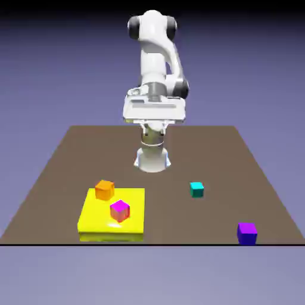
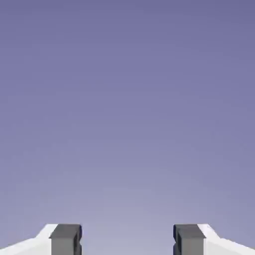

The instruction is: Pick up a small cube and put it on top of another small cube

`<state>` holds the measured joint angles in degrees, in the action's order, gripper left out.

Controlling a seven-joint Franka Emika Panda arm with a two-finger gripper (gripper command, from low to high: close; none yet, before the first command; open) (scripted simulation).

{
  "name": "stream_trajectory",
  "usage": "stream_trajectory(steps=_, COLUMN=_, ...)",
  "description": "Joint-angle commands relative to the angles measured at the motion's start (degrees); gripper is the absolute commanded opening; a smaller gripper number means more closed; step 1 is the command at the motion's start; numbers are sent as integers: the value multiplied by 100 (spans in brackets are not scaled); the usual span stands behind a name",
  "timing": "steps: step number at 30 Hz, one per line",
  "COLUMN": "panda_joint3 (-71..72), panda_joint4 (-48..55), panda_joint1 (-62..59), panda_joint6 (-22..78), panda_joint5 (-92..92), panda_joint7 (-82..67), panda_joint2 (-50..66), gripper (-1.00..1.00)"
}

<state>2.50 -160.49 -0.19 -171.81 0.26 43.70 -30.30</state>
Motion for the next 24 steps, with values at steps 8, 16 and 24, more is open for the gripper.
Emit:
stream_trajectory(steps=8, panda_joint3=1661, panda_joint4=341, panda_joint1=-584, panda_joint6=1458, panda_joint5=171, panda_joint7=822, panda_joint2=1564, gripper=0)
stream_trajectory(steps=16, panda_joint3=3323, panda_joint4=682, panda_joint1=-1167, panda_joint6=2915, panda_joint5=343, panda_joint7=1643, panda_joint2=3128, gripper=0)
stream_trajectory(steps=24, panda_joint3=3907, panda_joint4=818, panda_joint1=-1214, panda_joint6=3311, panda_joint5=89, panda_joint7=2344, panda_joint2=4419, gripper=0)
